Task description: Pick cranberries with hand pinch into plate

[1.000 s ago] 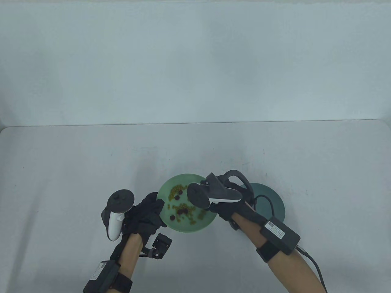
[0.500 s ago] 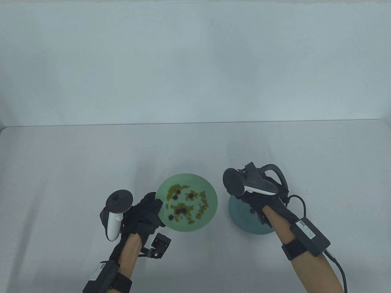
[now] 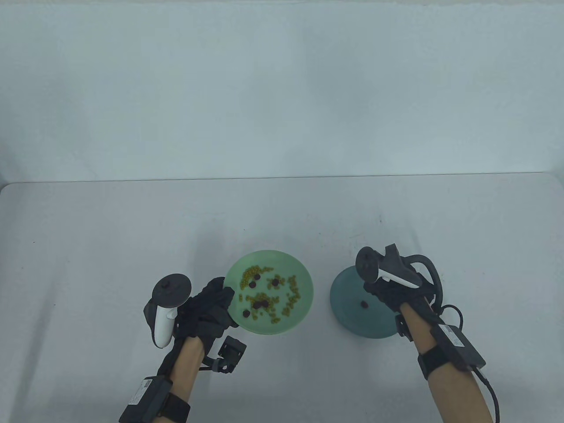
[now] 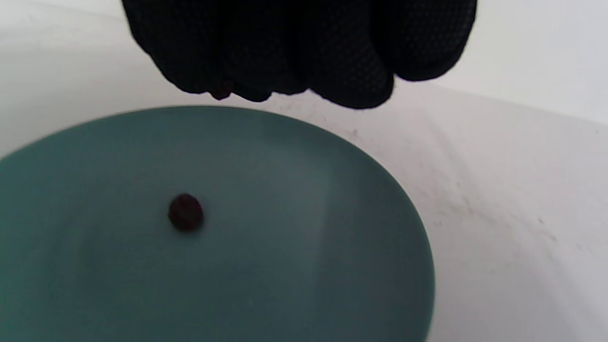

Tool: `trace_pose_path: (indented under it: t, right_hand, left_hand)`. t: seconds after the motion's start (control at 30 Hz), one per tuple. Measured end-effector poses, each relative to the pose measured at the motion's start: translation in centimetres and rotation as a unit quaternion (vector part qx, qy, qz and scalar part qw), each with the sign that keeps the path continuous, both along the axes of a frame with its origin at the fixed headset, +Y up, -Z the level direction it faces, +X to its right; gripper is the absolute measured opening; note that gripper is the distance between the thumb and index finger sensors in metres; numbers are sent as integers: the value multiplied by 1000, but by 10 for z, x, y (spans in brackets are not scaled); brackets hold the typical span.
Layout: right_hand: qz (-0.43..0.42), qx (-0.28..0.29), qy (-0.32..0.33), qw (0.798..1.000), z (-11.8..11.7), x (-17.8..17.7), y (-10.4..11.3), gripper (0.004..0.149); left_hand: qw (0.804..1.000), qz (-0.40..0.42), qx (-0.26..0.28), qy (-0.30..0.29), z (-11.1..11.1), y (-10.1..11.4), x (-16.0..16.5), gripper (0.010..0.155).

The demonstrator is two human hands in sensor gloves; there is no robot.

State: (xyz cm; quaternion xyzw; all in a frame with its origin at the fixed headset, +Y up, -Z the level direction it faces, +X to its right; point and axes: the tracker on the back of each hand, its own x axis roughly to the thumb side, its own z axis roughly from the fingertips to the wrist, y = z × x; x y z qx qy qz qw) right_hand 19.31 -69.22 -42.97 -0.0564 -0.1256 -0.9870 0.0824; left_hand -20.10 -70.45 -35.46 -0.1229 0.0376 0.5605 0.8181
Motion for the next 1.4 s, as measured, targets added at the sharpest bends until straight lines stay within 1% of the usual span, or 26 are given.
trace_pose_path:
  t: [0.2,0.37,0.57,0.63,0.73,0.8,0.9,0.97,1.0,1.07,1.2,1.3,1.4]
  right_hand:
    - [12,-18,-21,1000,-3,8,-19,45]
    - [15,-30,-30,999,-4,10,-27,45]
    - [14,-35,-34,999,-4,12,-29,45]
    - [14,-34,-33,999,-4,12,-27,49]
    - [12,-23,-33,999,-3,13,-17,50]
    - [9,-9,-28,1000,-2,12,-6,50]
    - [9,10,-14,1000,1,7,13,49]
    - [10,30,3,999,4,-2,33,49]
    - [10,36,8,999,6,-5,38,49]
    - [13,57,29,998,10,-17,57,48]
    - [18,92,74,993,20,-45,85,48]
    - [24,111,110,987,29,-68,99,48]
    - [23,125,145,981,38,-91,106,48]
  left_hand:
    - [1000,0,-1,-1,0,0,0,54]
    - [1000,-1,-2,-2,0,0,0,54]
    - [1000,-1,-2,-1,0,-1,0,54]
    - [1000,-1,-2,-1,0,-1,0,54]
    - [1000,-1,-2,-2,0,-1,0,54]
    - [1000,-1,-2,-2,0,-1,0,54]
    - [1000,-1,-1,-1,0,-1,0,54]
    - [1000,0,-2,-1,0,-1,0,54]
    - [1000,0,-2,-1,0,-1,0,54]
    - [1000,0,-2,-1,0,-1,0,54]
    - [1000,1,-1,-2,0,-1,0,54]
    - [1000,2,-1,-1,0,-1,0,54]
    - [1000,2,-1,-2,0,-1,1,54]
